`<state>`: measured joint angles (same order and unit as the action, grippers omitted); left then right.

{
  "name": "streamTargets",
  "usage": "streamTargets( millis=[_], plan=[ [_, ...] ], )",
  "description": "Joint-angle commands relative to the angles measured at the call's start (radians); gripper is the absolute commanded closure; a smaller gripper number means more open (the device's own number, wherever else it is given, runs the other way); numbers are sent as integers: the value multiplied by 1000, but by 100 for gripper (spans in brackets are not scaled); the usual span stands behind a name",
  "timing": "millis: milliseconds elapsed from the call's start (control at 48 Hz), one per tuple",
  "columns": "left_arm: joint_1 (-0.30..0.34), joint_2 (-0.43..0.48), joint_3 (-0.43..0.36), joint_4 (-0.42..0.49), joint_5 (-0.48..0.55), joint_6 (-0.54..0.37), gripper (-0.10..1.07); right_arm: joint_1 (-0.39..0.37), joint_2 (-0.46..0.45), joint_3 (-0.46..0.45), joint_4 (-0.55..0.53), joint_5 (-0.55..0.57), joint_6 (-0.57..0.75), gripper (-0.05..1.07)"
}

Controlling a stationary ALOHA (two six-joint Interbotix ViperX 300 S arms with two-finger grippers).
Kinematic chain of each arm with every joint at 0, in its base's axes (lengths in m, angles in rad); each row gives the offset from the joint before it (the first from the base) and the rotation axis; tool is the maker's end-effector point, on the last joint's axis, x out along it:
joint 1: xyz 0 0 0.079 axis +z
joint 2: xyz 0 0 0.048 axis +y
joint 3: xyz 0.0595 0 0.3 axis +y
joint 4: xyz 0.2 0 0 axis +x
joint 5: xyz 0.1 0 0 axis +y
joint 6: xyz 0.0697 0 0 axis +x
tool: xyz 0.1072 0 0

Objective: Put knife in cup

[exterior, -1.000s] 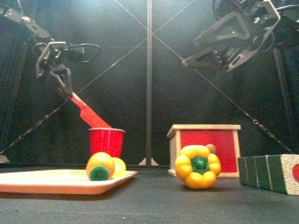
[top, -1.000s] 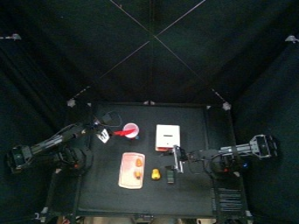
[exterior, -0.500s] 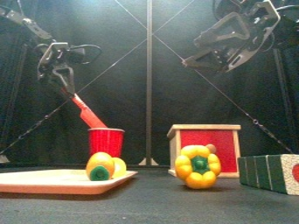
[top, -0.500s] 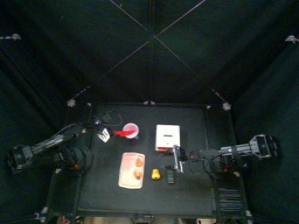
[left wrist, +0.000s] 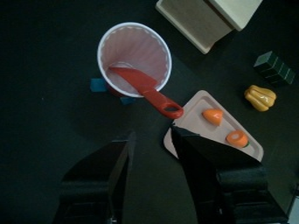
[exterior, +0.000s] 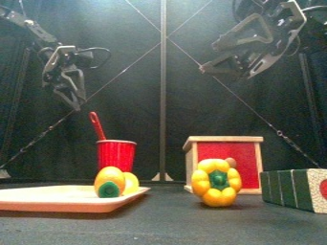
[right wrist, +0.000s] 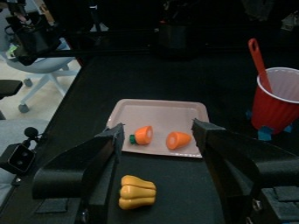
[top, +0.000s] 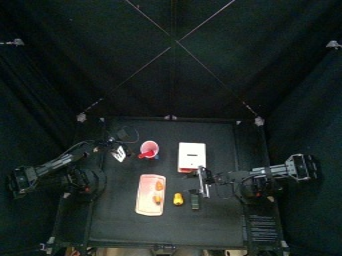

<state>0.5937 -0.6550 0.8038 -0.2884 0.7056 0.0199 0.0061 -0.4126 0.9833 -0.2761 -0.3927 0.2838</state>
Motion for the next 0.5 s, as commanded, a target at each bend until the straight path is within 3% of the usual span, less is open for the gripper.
streamTargets(
  millis=[0,479],
  plan=[
    [3,-12,-15,-3,-12,2,21,-2,-8,-14,2,-11,0,8],
    [3,-25,2,0,-18,2,21,-2,-9,-12,2,-11,0,8]
  ],
)
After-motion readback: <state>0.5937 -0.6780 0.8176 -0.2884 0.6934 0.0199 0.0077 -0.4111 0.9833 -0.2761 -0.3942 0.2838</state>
